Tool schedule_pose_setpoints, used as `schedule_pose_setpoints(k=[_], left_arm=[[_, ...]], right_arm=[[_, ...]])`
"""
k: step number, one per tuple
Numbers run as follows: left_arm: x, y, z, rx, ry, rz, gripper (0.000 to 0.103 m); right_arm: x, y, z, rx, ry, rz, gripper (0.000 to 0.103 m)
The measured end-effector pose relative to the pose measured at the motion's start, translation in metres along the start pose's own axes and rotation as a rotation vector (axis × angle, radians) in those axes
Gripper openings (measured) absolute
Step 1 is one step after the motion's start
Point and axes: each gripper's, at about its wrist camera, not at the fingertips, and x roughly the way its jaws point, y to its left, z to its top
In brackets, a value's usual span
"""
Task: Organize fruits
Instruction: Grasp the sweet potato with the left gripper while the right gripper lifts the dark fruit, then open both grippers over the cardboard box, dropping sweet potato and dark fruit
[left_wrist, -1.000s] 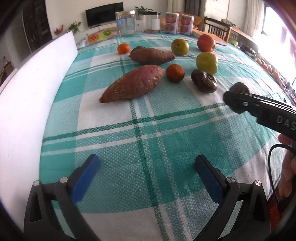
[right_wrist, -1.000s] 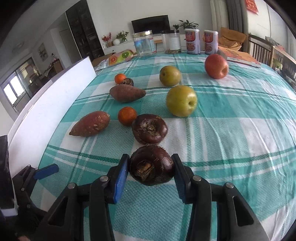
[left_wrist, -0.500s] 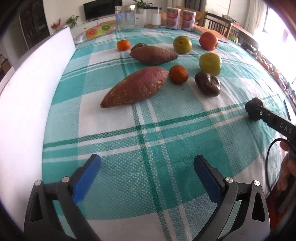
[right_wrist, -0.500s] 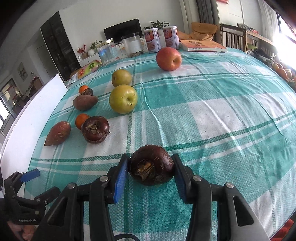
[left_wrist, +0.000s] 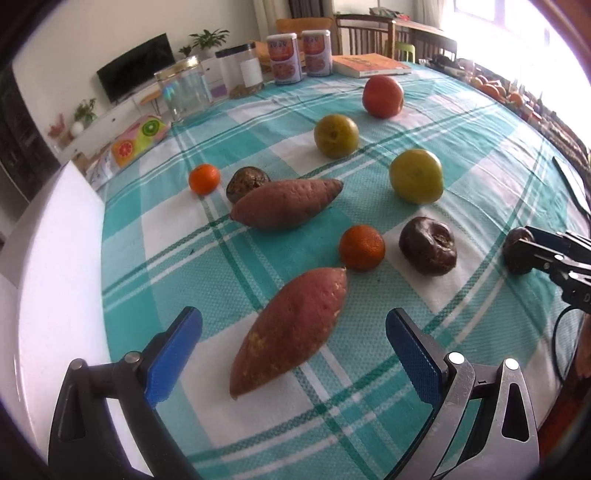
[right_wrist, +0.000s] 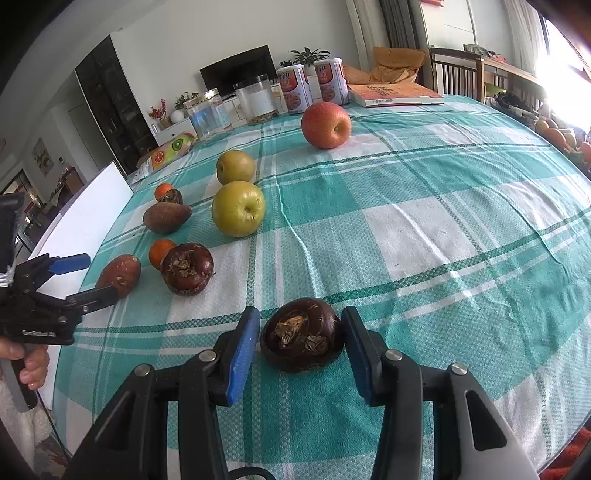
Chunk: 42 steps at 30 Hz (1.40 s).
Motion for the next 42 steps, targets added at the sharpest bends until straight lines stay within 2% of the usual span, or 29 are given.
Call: schedule_pose_setpoints(k=[2, 3, 5, 7, 13, 15, 16, 17, 19, 20, 21, 23, 24, 26, 29, 31, 33, 35, 38, 42], left_arm=[[0.008, 0.003, 0.0, -0.004, 0.022, -0.008, 0.083], [0.013, 0.004, -0.001, -0.015, 0.047, -0.024, 0.059], [0.016, 0.006, -0.003, -0.034, 0.064, -0.03, 0.058], [0.013, 0.006, -0.006, -0.04, 0.055, -0.018, 0.051], [0.002, 0.01, -0.021, -0.154, 0.056, -0.064, 0.049], [-0.003, 0.01, -0.027, -0.198, 0.061, -0.088, 0.049], [-0.005, 0.01, -0.03, -0.216, 0.065, -0.101, 0.049], [-0.007, 0.009, -0.034, -0.232, 0.067, -0.113, 0.049], [-0.012, 0.007, -0.04, -0.254, 0.061, -0.124, 0.049], [-0.015, 0.007, -0.043, -0.263, 0.056, -0.122, 0.049], [-0.017, 0.006, -0.044, -0.274, 0.052, -0.12, 0.049], [-0.025, 0.009, -0.048, -0.31, 0.037, -0.128, 0.049], [-0.031, 0.012, -0.05, -0.334, 0.027, -0.143, 0.049], [-0.05, 0.018, -0.053, -0.388, -0.004, -0.184, 0.049], [-0.094, 0.03, -0.059, -0.471, -0.074, -0.254, 0.049], [-0.127, 0.043, -0.065, -0.52, -0.135, -0.293, 0.049], [-0.16, 0.059, -0.07, -0.546, -0.201, -0.29, 0.049], [-0.186, 0.081, -0.076, -0.563, -0.259, -0.224, 0.049], [-0.205, 0.121, -0.095, -0.62, -0.299, -0.077, 0.049], [-0.202, 0.181, -0.142, -0.783, -0.249, 0.105, 0.049]], right_arm=[[0.0, -0.009, 0.0, 0.052, 0.004, 0.034, 0.047], [0.001, -0.014, 0.0, 0.077, 0.009, 0.045, 0.046], [0.002, -0.019, 0.001, 0.111, 0.014, 0.066, 0.047], [0.002, -0.019, 0.001, 0.114, 0.011, 0.076, 0.046], [0.002, -0.015, 0.001, 0.092, 0.016, 0.069, 0.042], [0.002, -0.011, 0.001, 0.067, 0.015, 0.023, 0.049], [0.001, -0.009, 0.001, 0.054, 0.016, 0.001, 0.065], [0.001, -0.006, 0.001, 0.04, 0.015, -0.002, 0.075], [0.001, 0.001, 0.0, -0.008, 0.019, -0.044, 0.073], [0.003, 0.005, -0.001, -0.035, 0.031, -0.07, 0.058], [0.006, 0.009, -0.002, -0.061, 0.049, -0.074, 0.047], [0.005, 0.019, -0.003, -0.119, 0.05, -0.129, 0.046], [0.003, 0.021, -0.004, -0.124, 0.05, -0.131, 0.046], [-0.005, 0.018, -0.003, -0.083, 0.038, -0.091, 0.046], [-0.016, 0.017, 0.002, 0.028, 0.058, 0.031, 0.046], [-0.024, 0.036, 0.009, 0.037, 0.071, 0.12, 0.046], [-0.033, 0.07, 0.02, 0.019, 0.076, 0.234, 0.046], [-0.039, 0.115, 0.031, -0.022, 0.091, 0.355, 0.046], [-0.041, 0.198, 0.04, -0.14, 0.127, 0.509, 0.046], [-0.031, 0.301, 0.032, -0.298, 0.202, 0.644, 0.046]])
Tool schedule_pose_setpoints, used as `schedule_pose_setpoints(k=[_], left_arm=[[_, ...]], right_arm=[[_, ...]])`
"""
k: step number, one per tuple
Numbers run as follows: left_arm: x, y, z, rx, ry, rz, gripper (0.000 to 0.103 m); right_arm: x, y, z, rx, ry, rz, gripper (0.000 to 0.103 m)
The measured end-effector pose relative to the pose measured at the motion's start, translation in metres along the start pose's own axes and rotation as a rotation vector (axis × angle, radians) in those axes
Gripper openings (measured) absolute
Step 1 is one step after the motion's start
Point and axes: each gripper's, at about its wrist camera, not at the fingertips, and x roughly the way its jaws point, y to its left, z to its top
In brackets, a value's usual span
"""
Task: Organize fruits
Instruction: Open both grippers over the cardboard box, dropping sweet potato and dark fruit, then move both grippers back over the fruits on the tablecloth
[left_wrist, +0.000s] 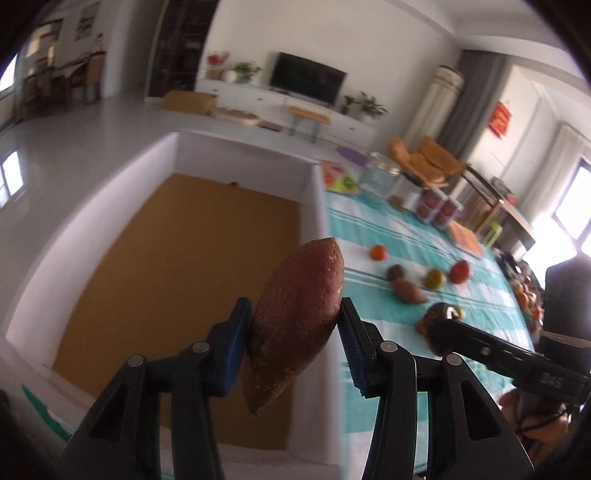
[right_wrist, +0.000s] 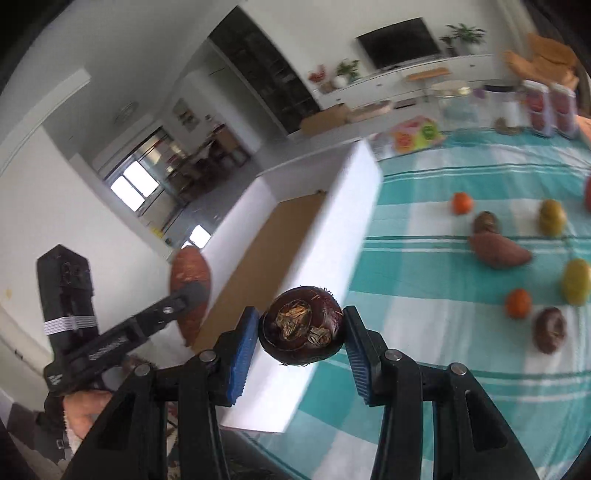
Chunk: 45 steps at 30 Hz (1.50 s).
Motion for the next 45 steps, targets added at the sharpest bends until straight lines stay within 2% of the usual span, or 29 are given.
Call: schedule_pose_setpoints(k=[4, 7, 10, 11, 13, 15, 18, 20, 23, 27, 31, 33, 36, 38, 40, 45], left_arm=[[0.01, 0.058, -0.008, -0.082, 0.015, 0.188, 0.049], [0.016, 0.08, -0.016, -0.132, 0.031, 0.234, 0.049], [0.021, 0.088, -0.02, -0.151, 0.03, 0.267, 0.052], [0.022, 0.085, -0.02, -0.146, 0.021, 0.276, 0.055], [0.024, 0.076, -0.018, -0.127, 0.001, 0.281, 0.079], [0.023, 0.064, -0.015, -0.105, -0.038, 0.271, 0.087], [0.022, 0.04, -0.012, -0.068, -0.067, 0.199, 0.087], [0.023, 0.018, -0.011, -0.044, -0.068, 0.121, 0.088], [0.027, -0.029, -0.015, 0.02, -0.049, -0.003, 0.09], [0.039, -0.104, -0.026, 0.153, 0.016, -0.16, 0.092], [0.063, -0.176, -0.059, 0.242, 0.145, -0.297, 0.093], [0.083, -0.201, -0.077, 0.273, 0.196, -0.318, 0.093], [0.115, -0.222, -0.098, 0.357, 0.194, -0.25, 0.093], [0.138, -0.22, -0.105, 0.397, 0.17, -0.158, 0.093], [0.159, -0.212, -0.105, 0.395, 0.171, -0.068, 0.093], [0.187, -0.191, -0.099, 0.342, 0.147, -0.009, 0.093]], right_arm=[[0.063, 0.05, 0.001, -0.14, 0.098, 0.007, 0.046], [0.096, 0.063, -0.002, -0.167, 0.147, -0.004, 0.046], [0.109, 0.062, -0.003, -0.17, 0.162, -0.041, 0.048], [0.107, 0.06, -0.002, -0.166, 0.153, -0.043, 0.052], [0.093, 0.056, 0.003, -0.169, 0.111, -0.057, 0.059], [0.074, 0.045, 0.006, -0.16, 0.064, -0.087, 0.064], [0.035, 0.014, 0.003, -0.125, -0.004, -0.155, 0.077], [0.006, -0.014, -0.005, -0.117, -0.064, -0.251, 0.091], [-0.039, -0.064, -0.03, -0.072, -0.124, -0.435, 0.094], [-0.088, -0.144, -0.071, 0.035, -0.143, -0.728, 0.097], [-0.133, -0.216, -0.102, 0.198, -0.199, -0.931, 0.097], [-0.155, -0.242, -0.112, 0.271, -0.214, -0.992, 0.097], [-0.178, -0.273, -0.12, 0.412, -0.248, -0.982, 0.097], [-0.186, -0.28, -0.126, 0.454, -0.27, -0.969, 0.098], [-0.181, -0.281, -0.129, 0.464, -0.252, -0.986, 0.098], [-0.165, -0.287, -0.131, 0.471, -0.202, -0.994, 0.098]])
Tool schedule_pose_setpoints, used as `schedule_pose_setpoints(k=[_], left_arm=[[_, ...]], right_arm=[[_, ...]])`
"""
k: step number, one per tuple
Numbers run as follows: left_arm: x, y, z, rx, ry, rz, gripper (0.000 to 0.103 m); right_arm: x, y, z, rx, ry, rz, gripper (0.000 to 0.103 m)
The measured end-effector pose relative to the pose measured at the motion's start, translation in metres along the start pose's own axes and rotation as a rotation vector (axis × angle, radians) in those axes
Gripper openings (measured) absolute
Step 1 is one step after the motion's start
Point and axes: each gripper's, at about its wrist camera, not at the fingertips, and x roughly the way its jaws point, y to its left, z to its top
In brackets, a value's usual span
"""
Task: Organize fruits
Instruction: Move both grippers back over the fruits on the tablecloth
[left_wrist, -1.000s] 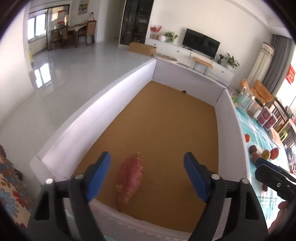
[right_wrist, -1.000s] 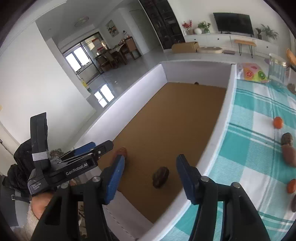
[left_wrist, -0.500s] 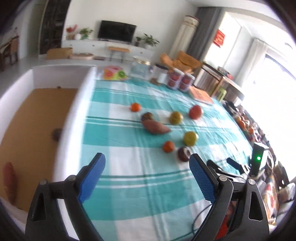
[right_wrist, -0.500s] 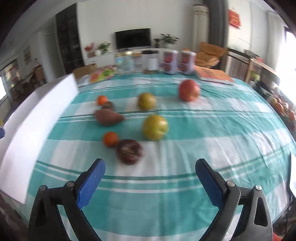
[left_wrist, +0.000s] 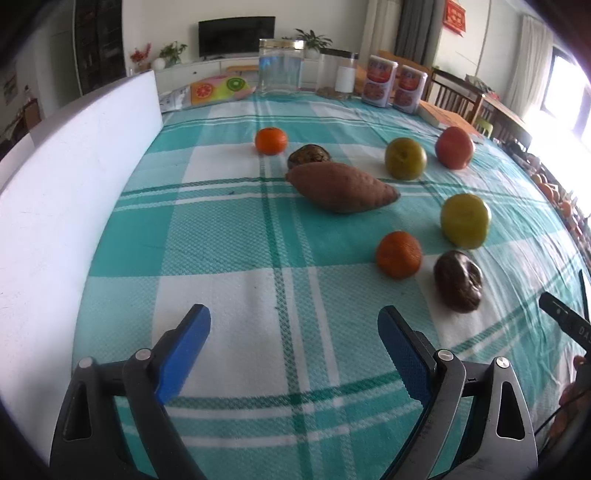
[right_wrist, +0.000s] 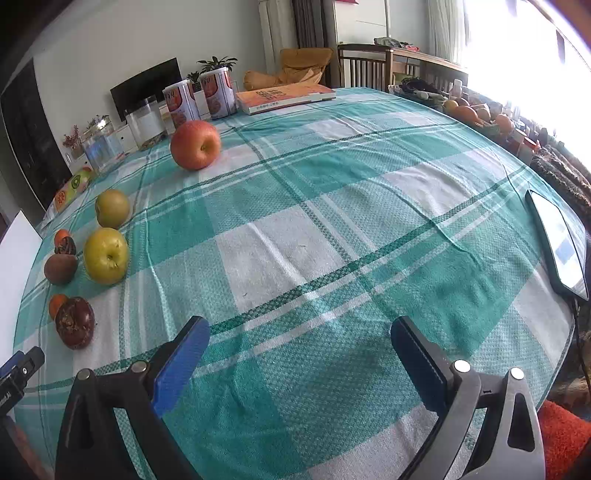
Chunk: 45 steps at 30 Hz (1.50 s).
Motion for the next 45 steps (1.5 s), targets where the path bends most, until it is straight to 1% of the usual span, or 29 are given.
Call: schedule_pose_setpoints(k=[2, 3, 4, 6, 9, 12, 29, 31, 34, 35, 36, 39, 43, 45], left_arm=[[0.004, 0.002, 0.002, -0.003, -0.006, 0.014, 0.093], [0.004, 0.001, 0.002, -0.005, -0.009, 0.008, 0.094], [0.004, 0.0, 0.001, -0.001, -0.003, 0.009, 0.096], [0.006, -0.004, 0.001, 0.022, 0.01, 0.027, 0.099], [0.012, -0.016, 0.001, 0.08, 0.034, 0.074, 0.102], [0.011, -0.013, 0.001, 0.07, 0.034, 0.061, 0.102], [0.011, -0.013, 0.001, 0.07, 0.035, 0.061, 0.102], [0.011, -0.013, 0.001, 0.07, 0.035, 0.062, 0.102], [0.011, -0.013, 0.001, 0.07, 0.035, 0.061, 0.102], [0.011, -0.013, 0.001, 0.07, 0.035, 0.061, 0.102], [0.011, -0.013, 0.001, 0.07, 0.035, 0.061, 0.102], [0.011, -0.013, 0.001, 0.07, 0.035, 0.061, 0.102], [0.011, -0.013, 0.001, 0.07, 0.035, 0.061, 0.102], [0.011, -0.013, 0.001, 0.07, 0.035, 0.062, 0.102]], right_arm=[[0.002, 0.0, -0.001, -0.003, 0.005, -0.003, 0.098], [0.002, 0.0, -0.002, -0.002, 0.006, -0.005, 0.098], [0.003, 0.0, -0.002, 0.0, 0.009, -0.006, 0.098], [0.004, 0.0, -0.002, 0.001, 0.011, -0.008, 0.1], [0.005, 0.003, -0.002, -0.014, 0.017, -0.02, 0.103], [0.006, 0.005, -0.002, -0.022, 0.019, -0.03, 0.103], [0.006, 0.007, -0.003, -0.034, 0.025, -0.047, 0.103], [-0.001, 0.001, -0.003, 0.003, -0.009, -0.044, 0.103], [-0.022, -0.004, 0.0, 0.029, -0.122, -0.069, 0.103], [-0.025, -0.003, 0.0, 0.024, -0.137, -0.07, 0.103], [-0.024, -0.001, 0.0, 0.014, -0.131, -0.064, 0.103], [-0.011, 0.005, 0.0, -0.013, -0.064, -0.048, 0.103], [0.003, 0.002, -0.002, 0.002, 0.008, -0.024, 0.103], [0.003, 0.002, -0.002, 0.006, 0.007, -0.022, 0.103]])
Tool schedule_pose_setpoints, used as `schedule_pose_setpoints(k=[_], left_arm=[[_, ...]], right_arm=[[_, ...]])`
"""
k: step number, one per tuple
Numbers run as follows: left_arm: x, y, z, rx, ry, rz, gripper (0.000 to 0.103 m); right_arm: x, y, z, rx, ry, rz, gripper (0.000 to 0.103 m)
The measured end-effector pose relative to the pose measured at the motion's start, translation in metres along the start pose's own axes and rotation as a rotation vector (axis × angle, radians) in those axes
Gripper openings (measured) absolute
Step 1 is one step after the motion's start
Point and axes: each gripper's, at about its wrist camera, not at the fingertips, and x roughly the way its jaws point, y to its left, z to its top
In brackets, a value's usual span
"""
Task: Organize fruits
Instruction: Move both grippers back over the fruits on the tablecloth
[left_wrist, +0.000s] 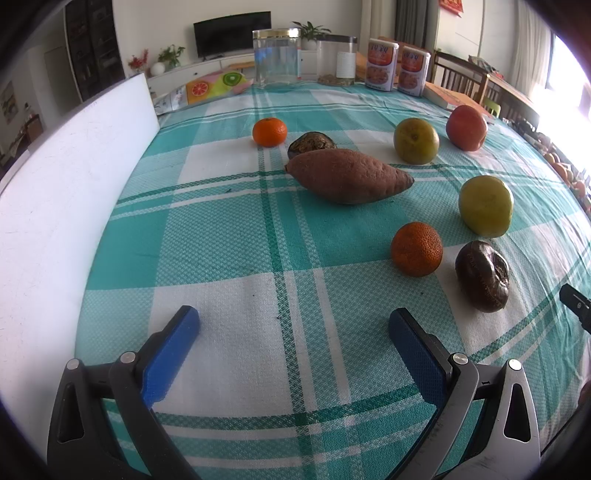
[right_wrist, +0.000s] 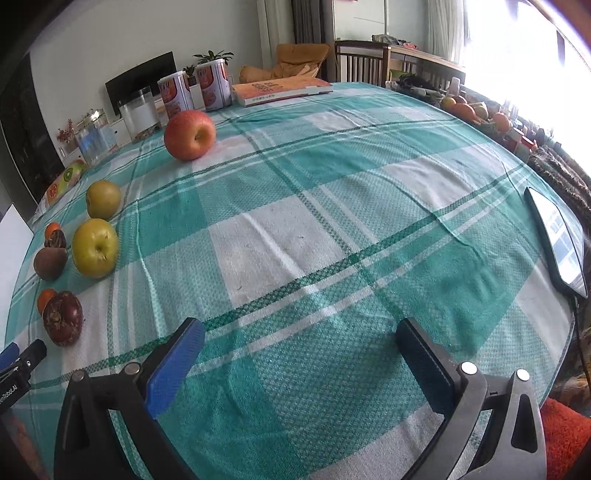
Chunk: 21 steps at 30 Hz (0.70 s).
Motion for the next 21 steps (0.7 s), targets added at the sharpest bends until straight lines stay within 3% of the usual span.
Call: schedule_pose_setpoints(k=[17, 19, 21], left_arm=[[0.0001, 0.0001, 0.0001, -0.001, 0.0, -0.002, 0.102], [-0.0009, 0.0015, 0.0005, 0.001, -0.003, -0.021, 0.102], [-0.0031, 0.0039, 0.003, 0.002, 0.0, -0.086, 0.101]], right_arm=[[0.0035, 0.0072, -0.0012, -0.035, 0.013, -0.021, 0.103], [0.0033, 0.0069, -0.001, -0.035, 0.014, -0.02, 0.103], [0.0032, 0.0073, -0.0011, -0.034, 0.013, -0.017, 0.103]])
